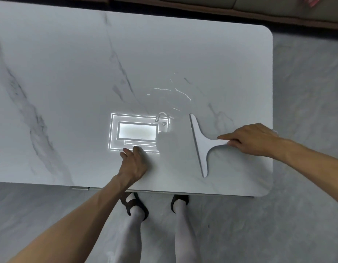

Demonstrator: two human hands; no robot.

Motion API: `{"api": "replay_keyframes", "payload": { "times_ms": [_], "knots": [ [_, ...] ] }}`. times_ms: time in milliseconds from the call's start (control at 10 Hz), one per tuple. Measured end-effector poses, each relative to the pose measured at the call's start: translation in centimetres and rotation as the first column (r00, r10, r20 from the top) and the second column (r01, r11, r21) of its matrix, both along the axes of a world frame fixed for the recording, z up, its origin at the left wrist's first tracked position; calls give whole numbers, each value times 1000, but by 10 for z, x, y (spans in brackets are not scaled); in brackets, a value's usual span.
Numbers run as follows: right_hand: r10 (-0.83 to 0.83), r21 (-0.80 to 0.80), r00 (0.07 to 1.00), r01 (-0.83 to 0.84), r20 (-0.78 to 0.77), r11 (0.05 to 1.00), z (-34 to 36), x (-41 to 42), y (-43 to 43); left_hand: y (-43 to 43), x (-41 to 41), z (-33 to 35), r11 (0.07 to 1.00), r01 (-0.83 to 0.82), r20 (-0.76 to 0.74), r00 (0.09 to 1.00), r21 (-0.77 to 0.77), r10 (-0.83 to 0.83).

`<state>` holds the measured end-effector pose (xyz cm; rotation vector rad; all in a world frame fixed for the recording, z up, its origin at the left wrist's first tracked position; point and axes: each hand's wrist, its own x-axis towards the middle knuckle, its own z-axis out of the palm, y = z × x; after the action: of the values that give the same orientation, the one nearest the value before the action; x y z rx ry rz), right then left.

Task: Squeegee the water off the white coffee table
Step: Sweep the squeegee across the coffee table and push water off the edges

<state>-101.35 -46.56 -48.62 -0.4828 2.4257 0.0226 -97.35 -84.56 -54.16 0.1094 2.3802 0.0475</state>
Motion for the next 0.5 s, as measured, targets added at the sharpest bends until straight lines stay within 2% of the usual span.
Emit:
{"api": "replay_keyframes", "payload": {
  "times_ms": [100,200,400,500],
  "knots": [
    [-6,-42,1000,6,-17,999,9,3,-4,-3,-3,10,918,-361,148,929,163,339],
    [62,-185,996,-48,68,981,-1,11,-57,-16,1,-1,883,-429,-33,896,188,442],
    [244,-321,954,-180,173,930,-45,32,-202,-60,-3,0,707,-664,-114,704,244,701],
    [260,-320,947,-191,188,928,-52,29,-237,-75,-6,-2,692,-682,-110,689,236,717]
  ]
}}
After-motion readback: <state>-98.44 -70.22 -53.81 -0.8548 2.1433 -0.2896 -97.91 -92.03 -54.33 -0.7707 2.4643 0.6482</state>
